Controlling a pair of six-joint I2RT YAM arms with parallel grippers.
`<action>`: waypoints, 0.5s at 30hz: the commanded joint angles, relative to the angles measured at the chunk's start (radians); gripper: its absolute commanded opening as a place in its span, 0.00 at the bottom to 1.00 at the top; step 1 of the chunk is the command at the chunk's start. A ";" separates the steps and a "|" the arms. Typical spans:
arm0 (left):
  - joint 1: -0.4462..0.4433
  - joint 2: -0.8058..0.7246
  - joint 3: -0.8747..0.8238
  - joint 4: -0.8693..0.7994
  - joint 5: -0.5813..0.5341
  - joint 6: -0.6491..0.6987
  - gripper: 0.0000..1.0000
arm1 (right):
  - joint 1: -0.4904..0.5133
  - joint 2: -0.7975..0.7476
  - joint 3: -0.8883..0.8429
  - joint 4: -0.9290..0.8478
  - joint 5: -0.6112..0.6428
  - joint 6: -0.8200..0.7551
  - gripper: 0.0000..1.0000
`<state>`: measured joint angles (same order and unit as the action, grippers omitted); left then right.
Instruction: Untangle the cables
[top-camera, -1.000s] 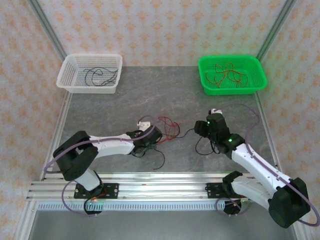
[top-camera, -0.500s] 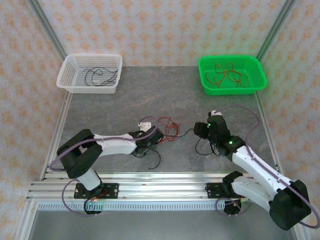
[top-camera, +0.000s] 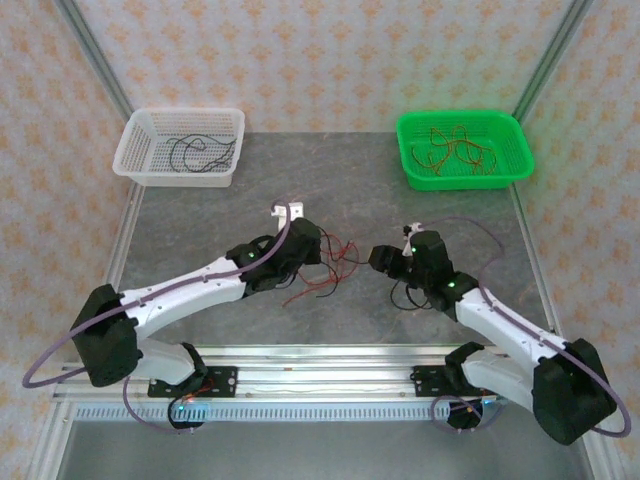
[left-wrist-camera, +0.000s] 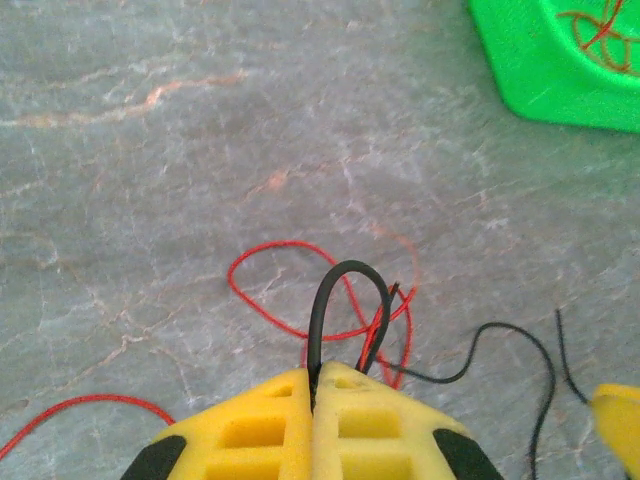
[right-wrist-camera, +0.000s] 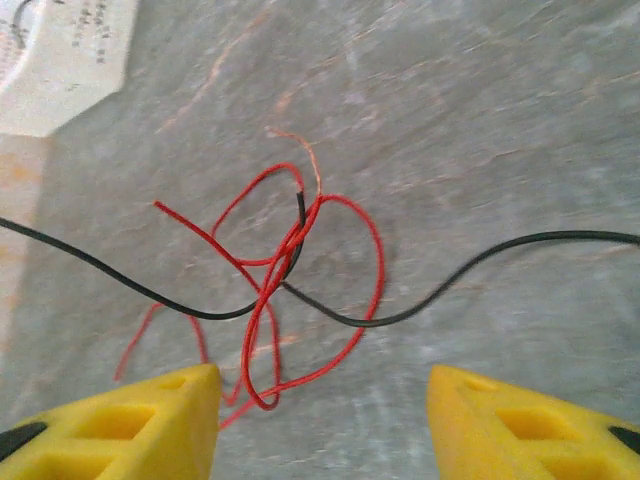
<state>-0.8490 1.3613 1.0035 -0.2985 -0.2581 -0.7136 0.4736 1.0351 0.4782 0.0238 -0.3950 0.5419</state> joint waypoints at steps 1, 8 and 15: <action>0.000 -0.013 0.031 -0.094 -0.038 0.055 0.00 | 0.012 0.031 -0.012 0.201 -0.116 0.145 0.58; 0.001 -0.058 0.054 -0.083 -0.018 0.085 0.00 | 0.080 0.159 0.048 0.260 -0.069 0.221 0.59; 0.001 -0.084 0.082 -0.070 0.044 0.121 0.00 | 0.128 0.344 0.088 0.415 -0.016 0.350 0.60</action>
<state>-0.8490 1.3056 1.0527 -0.3599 -0.2420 -0.6273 0.5976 1.3212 0.5274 0.3199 -0.4526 0.8078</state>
